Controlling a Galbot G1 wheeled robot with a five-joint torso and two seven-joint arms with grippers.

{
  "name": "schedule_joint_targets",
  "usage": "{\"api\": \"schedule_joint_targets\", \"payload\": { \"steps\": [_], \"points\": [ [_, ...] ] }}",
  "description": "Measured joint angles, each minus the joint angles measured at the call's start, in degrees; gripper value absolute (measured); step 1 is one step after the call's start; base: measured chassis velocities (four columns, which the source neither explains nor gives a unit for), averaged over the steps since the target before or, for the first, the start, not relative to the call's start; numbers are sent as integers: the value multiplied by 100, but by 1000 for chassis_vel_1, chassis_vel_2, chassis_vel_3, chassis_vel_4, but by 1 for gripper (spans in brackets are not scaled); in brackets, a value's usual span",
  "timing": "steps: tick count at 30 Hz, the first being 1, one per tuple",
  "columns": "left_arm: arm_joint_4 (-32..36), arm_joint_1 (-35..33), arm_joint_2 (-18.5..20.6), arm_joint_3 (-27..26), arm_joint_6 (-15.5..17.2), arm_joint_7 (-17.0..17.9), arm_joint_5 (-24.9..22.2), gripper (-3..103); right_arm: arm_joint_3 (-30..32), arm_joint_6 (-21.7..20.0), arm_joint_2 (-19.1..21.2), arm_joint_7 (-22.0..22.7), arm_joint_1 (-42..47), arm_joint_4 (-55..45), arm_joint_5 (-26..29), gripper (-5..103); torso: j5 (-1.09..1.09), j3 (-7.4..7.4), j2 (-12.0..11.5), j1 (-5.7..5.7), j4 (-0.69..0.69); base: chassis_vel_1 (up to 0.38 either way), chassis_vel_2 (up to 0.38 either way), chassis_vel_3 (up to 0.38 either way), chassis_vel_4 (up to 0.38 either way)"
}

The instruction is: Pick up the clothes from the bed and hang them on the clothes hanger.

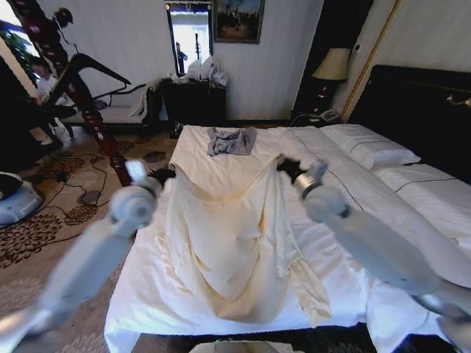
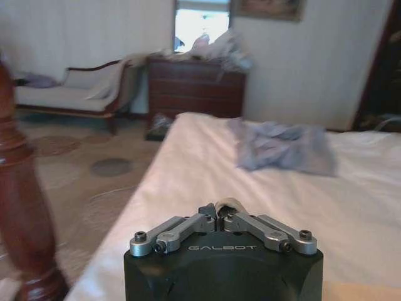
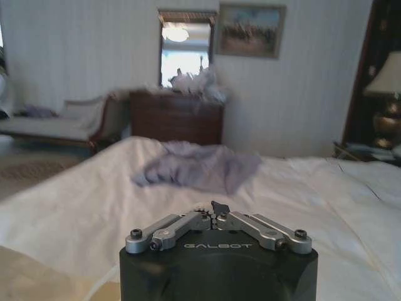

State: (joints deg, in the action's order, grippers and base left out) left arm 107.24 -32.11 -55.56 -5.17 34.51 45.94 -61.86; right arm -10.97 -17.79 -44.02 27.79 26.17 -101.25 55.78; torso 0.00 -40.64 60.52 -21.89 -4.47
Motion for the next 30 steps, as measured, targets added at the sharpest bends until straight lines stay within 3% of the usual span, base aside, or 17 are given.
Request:
{"api": "schedule_joint_targets", "payload": {
  "steps": [8,12,13,20,27,28,29,30],
  "points": [
    [-68,364,-180,157,288,371,-188,1,-125,-35,-506,11,-218,754,-401,0,1,2,1,0,5,0,0,0,0],
    [-489,341,-681,646,355,320,234,1,-331,-242,-718,118,-208,1060,-569,0,0,2,2,2,-2,0,0,0,0],
    [-489,341,-681,646,355,320,234,1,-331,-242,-718,118,-208,1060,-569,0,0,2,2,2,-2,0,0,0,0],
    [-1426,122,-1699,856,271,450,663,1,-636,-644,-938,317,-77,936,-353,0,0,1,2,3,-1,0,0,0,0],
    [-1871,-21,-1904,662,120,598,931,1,-657,-715,-1096,470,-104,1373,-470,0,0,1,1,1,2,0,0,0,0],
    [-1851,-75,-1846,628,139,600,807,1,-641,-718,-1130,512,-105,1452,-421,-2,0,1,1,1,1,0,0,0,0],
    [-1836,-85,-1831,625,152,604,769,1,-638,-718,-1134,516,-105,1459,-408,3,0,1,1,1,0,0,0,0,0],
    [-1651,-161,-1688,605,308,692,312,-1,-599,-746,-1147,554,-94,1456,-254,9,-1,1,1,1,1,0,0,0,0]
  ]
}}
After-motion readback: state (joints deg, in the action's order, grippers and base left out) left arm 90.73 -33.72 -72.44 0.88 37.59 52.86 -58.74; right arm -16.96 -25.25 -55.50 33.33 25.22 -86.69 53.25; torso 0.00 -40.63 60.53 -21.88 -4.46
